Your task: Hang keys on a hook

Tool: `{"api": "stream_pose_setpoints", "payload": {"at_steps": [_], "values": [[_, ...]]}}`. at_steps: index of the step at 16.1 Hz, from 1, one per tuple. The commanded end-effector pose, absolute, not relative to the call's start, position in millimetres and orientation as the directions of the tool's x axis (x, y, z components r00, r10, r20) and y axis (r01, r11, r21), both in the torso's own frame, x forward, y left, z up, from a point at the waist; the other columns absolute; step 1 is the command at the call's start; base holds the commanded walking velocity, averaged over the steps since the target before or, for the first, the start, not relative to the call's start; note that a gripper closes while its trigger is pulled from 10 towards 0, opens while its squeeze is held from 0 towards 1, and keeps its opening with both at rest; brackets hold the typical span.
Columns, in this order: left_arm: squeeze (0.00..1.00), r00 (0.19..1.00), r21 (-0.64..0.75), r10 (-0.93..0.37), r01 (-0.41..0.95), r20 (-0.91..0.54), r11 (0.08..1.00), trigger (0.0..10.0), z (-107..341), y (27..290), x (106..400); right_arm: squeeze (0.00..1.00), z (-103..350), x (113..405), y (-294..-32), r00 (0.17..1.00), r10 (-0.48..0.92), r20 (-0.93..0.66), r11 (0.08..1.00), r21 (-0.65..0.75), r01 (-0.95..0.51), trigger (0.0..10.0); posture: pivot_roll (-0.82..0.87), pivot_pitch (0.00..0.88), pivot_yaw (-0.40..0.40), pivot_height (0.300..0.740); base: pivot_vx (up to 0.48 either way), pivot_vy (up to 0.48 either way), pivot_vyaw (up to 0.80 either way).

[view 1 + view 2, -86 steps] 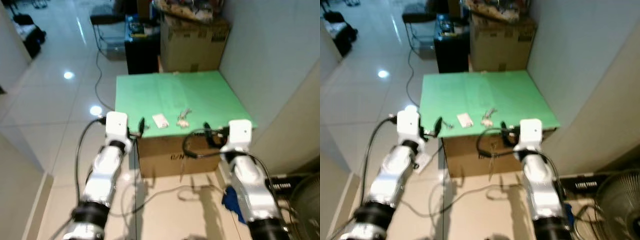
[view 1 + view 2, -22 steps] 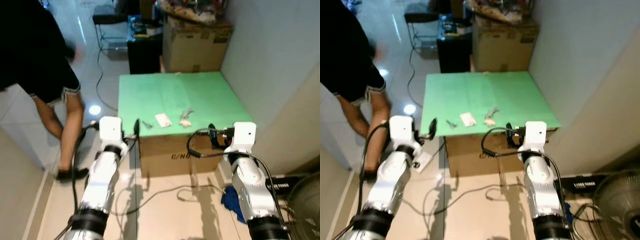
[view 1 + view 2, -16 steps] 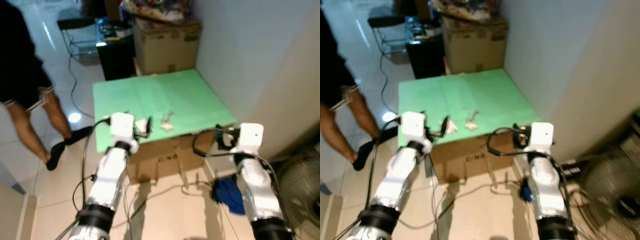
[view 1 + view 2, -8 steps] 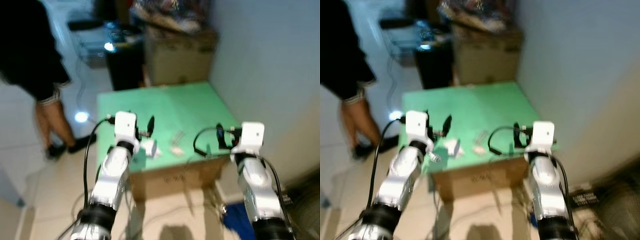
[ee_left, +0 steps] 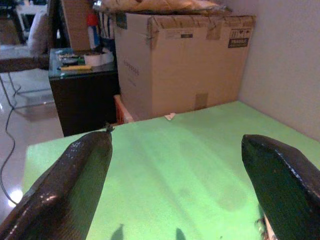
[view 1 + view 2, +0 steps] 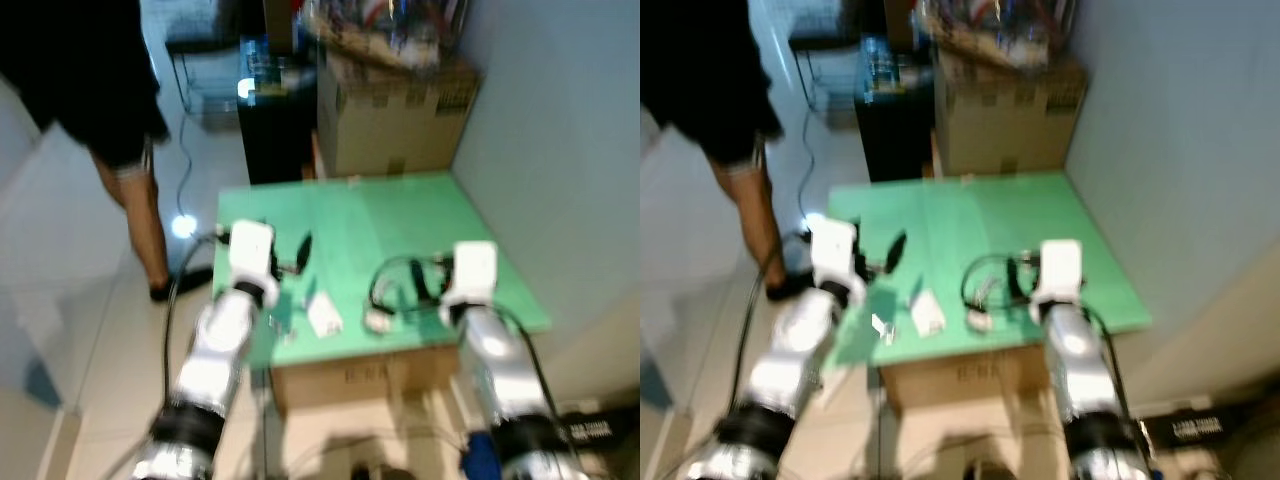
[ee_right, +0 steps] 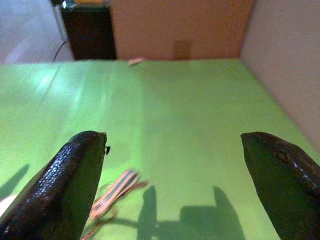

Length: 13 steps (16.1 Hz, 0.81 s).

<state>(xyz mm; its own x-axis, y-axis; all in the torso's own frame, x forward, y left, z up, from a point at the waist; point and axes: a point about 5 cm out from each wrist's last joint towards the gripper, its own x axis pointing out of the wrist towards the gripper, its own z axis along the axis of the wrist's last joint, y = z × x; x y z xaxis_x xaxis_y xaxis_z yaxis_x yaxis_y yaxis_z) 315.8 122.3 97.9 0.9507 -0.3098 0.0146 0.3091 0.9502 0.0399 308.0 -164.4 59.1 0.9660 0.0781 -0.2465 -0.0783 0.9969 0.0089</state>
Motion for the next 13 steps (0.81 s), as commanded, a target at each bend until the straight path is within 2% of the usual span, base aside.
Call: {"api": "stream_pose_setpoints", "payload": {"at_steps": [1, 2, 5, 8, 11, 13], "values": [[0.0, 0.944, 0.056, -0.328, 0.326, 0.04, 0.944, 10.0, 107.6, 124.2, 322.5, 0.0, 53.7, 308.7, -167.1, 0.957, 0.076, -0.279, 0.997, 0.05, -0.065, 10.0, -0.15, 0.033, -0.01, 0.74, 0.0, 0.0, 0.0], [0.0, 0.942, 0.061, -0.332, 0.33, 0.04, 0.942, 10.0, 108.5, 125.0, 323.3, 0.0, 52.4, 309.7, -168.1, 0.956, 0.073, -0.285, 0.996, 0.063, -0.057, 10.0, -0.15, 0.033, -0.012, 0.74, 0.0, 0.0, 0.0], [0.0, 0.813, 0.119, -0.582, 0.576, 0.016, 0.809, 10.0, 99.5, 108.1, 296.9, 0.0, 40.5, 316.4, -170.8, 0.937, 0.051, -0.347, 0.996, 0.081, -0.024, 10.0, -0.1, 0.077, -0.004, 0.74, 0.0, 0.0, 0.0], [0.0, 0.796, 0.023, -0.604, 0.605, -0.029, 0.796, 10.0, 99.9, 116.6, 280.2, 0.0, 46.8, 327.5, -152.3, 0.943, 0.086, -0.32, 0.996, 0.033, -0.079, 10.0, -0.05, 0.148, 0.023, 0.74, 0.0, 0.0, 0.0], [0.0, 0.81, 0.01, -0.586, 0.586, 0.0, 0.81, 10.0, 103.6, 122.5, 268.9, 0.0, 59.9, 338.6, -134.8, 0.957, 0.14, -0.256, 0.988, -0.033, -0.153, 10.0, -0.02, 0.18, 0.025, 0.74, 0.0, 0.0, 0.0], [0.0, 0.832, -0.017, -0.554, 0.554, -0.005, 0.832, 10.0, 105.8, 128.5, 257.8, 0.0, 57.0, 338.7, -128.8, 0.947, 0.18, -0.266, 0.975, -0.081, -0.208, 10.0, 0.0, 0.203, 0.02, 0.74, 0.0, 0.0, 0.0]]}}
